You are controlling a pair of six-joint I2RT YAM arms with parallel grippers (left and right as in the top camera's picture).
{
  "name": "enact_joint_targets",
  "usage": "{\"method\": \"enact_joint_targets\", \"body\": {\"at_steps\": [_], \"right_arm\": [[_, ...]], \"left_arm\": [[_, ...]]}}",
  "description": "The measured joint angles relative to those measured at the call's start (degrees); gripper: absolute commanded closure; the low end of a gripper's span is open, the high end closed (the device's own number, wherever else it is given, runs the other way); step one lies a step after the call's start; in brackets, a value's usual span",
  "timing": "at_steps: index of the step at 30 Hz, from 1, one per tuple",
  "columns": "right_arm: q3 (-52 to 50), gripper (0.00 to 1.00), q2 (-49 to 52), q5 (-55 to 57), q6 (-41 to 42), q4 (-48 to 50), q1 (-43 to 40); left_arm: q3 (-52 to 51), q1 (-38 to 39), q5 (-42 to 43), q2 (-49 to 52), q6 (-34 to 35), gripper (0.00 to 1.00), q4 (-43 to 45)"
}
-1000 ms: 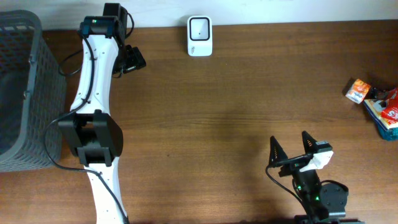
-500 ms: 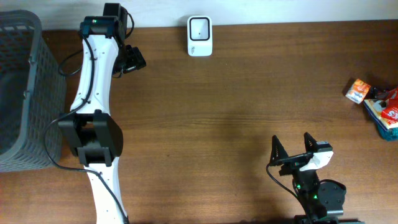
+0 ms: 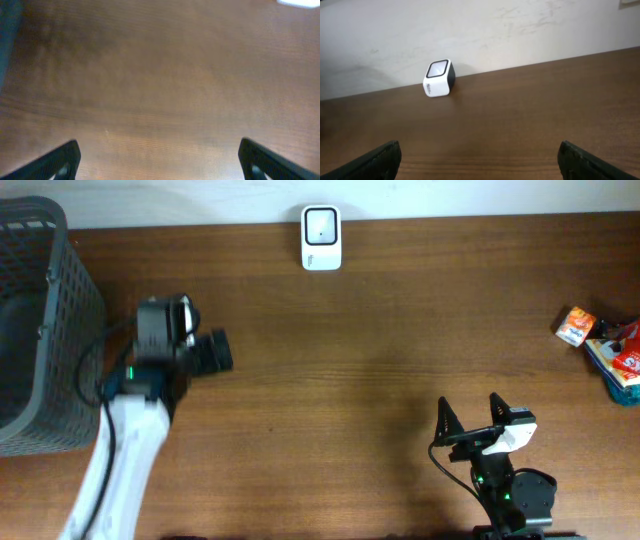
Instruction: Scan the item barcode
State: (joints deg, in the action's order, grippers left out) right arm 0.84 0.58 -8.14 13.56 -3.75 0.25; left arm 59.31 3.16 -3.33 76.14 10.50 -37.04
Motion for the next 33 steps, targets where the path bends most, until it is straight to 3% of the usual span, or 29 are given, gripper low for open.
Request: {"method": "enact_joint_targets", "body": {"at_steps": [4, 5, 7, 10, 14, 20, 24, 33], "right_arm": [[0.0, 0.01, 0.1, 0.2, 0.0, 0.2, 0.0], [0.0, 0.01, 0.0, 0.2, 0.0, 0.1, 0.0], [0.0, 0.01, 0.1, 0.2, 0.0, 0.2, 0.0], [0.0, 0.01, 0.0, 0.2, 0.0, 0.0, 0.0], [0.0, 0.01, 0.1, 0.2, 0.0, 0.0, 0.0], [0.0, 0.01, 0.0, 0.2, 0.0, 0.0, 0.0], [0.0, 0.01, 0.0, 0.2, 0.0, 0.0, 0.0], [0.0, 0.01, 0.0, 0.2, 0.0, 0.0, 0.0]], "left_arm": [[-27.3, -0.1, 6.4, -26.4, -5.7, 0.01, 17.3], [-34.4, -0.7, 6.7, -38.7, -6.2, 0.01, 15.9], [-42.2, -1.0, 7.1, -54.1, -6.5, 0.01, 16.4], [-48.9, -1.0, 7.5, -65.0, -6.6, 0.01, 16.4], [-53.2, -1.0, 7.4, -70.6, -6.6, 0.01, 19.3], [-58.4, -2.5, 5.7, -75.3, -6.7, 0.01, 35.9], [-58.5, -3.6, 5.4, -75.5, -14.5, 0.01, 32.5], [-58.5, -3.6, 5.3, -75.5, -15.0, 0.01, 32.5]]}}
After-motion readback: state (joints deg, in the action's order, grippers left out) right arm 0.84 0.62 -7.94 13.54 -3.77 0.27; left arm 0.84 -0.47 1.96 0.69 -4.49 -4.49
